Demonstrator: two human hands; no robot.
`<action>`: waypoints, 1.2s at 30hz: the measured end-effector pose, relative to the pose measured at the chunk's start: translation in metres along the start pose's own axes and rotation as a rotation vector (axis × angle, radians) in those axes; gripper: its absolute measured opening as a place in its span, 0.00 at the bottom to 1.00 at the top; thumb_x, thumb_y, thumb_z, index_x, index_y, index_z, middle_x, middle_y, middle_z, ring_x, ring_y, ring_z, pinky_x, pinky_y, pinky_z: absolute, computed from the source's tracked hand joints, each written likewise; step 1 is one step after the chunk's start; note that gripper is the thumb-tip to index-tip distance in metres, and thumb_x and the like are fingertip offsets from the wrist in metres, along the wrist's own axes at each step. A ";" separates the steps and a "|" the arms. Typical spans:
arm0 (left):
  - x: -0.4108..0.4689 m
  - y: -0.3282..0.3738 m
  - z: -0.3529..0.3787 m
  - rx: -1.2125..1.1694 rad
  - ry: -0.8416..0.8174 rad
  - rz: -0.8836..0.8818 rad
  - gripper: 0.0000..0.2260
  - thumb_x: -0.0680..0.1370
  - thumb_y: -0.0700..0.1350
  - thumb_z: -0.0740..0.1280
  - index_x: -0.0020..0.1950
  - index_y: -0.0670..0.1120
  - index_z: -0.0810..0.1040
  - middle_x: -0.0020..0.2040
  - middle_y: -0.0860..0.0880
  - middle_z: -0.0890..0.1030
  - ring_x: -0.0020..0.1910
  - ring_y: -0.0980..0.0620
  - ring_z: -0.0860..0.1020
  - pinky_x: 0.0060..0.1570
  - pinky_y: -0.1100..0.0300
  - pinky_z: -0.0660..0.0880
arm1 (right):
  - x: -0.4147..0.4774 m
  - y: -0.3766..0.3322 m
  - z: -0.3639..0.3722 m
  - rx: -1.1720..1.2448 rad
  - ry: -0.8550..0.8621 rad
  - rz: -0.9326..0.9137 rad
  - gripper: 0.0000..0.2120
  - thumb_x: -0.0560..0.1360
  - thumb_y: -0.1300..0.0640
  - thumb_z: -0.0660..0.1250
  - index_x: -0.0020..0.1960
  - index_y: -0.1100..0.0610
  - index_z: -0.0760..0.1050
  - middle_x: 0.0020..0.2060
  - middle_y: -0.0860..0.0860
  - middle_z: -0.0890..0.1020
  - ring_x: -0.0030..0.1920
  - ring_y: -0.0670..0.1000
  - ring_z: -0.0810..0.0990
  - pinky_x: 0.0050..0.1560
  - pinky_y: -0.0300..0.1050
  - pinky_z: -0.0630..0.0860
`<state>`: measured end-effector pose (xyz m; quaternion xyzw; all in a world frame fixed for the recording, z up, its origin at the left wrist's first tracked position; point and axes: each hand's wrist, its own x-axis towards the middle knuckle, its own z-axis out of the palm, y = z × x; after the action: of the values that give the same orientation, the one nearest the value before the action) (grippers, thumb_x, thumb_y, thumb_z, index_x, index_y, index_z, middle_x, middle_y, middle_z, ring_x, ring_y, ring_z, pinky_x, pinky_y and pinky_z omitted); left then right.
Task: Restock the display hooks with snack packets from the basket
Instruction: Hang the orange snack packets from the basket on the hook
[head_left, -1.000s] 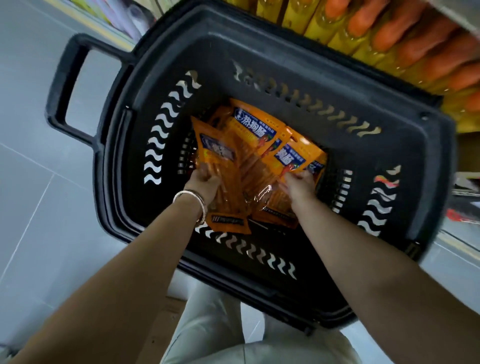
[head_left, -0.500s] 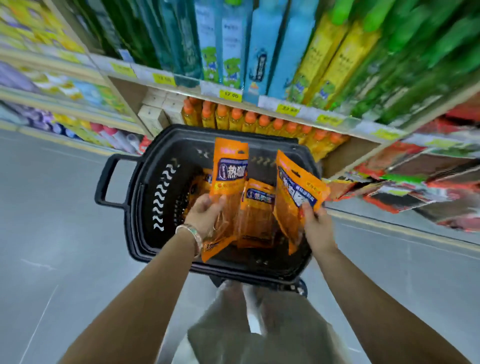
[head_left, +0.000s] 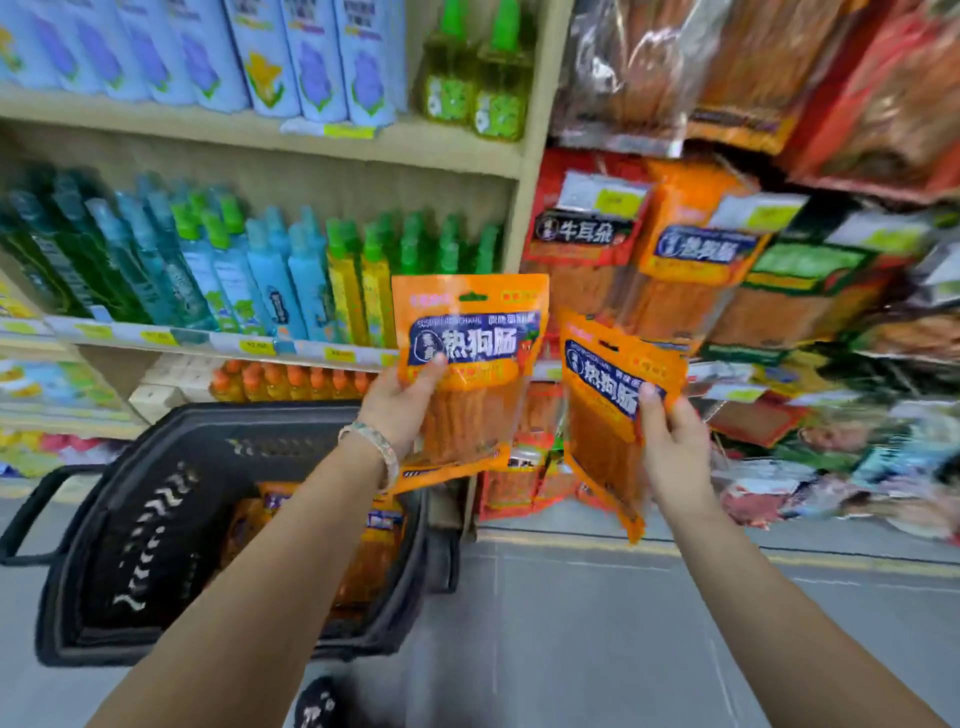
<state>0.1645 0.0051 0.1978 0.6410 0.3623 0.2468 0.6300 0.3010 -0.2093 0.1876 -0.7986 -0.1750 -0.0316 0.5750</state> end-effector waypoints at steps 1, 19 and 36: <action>-0.003 0.013 0.015 0.060 0.020 0.025 0.11 0.75 0.59 0.65 0.43 0.52 0.76 0.44 0.56 0.80 0.47 0.53 0.78 0.45 0.59 0.71 | 0.010 -0.003 -0.019 -0.027 0.011 -0.035 0.16 0.81 0.54 0.60 0.34 0.54 0.70 0.28 0.48 0.71 0.31 0.45 0.68 0.33 0.34 0.63; 0.058 0.225 0.154 -0.070 0.051 0.519 0.09 0.76 0.54 0.67 0.36 0.54 0.77 0.30 0.64 0.77 0.27 0.71 0.75 0.27 0.76 0.69 | 0.232 -0.133 -0.143 0.252 0.296 -0.316 0.11 0.79 0.52 0.61 0.37 0.49 0.70 0.35 0.45 0.76 0.36 0.40 0.74 0.39 0.39 0.70; 0.126 0.296 0.218 -0.121 -0.094 0.534 0.10 0.74 0.58 0.67 0.44 0.52 0.79 0.39 0.55 0.84 0.42 0.52 0.83 0.50 0.48 0.79 | 0.369 -0.196 -0.140 0.388 0.233 -0.347 0.10 0.77 0.57 0.62 0.37 0.51 0.73 0.41 0.53 0.78 0.42 0.50 0.75 0.42 0.44 0.69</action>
<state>0.4562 -0.0176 0.4541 0.6857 0.1355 0.3955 0.5959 0.6056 -0.1952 0.5053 -0.6227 -0.2446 -0.1872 0.7193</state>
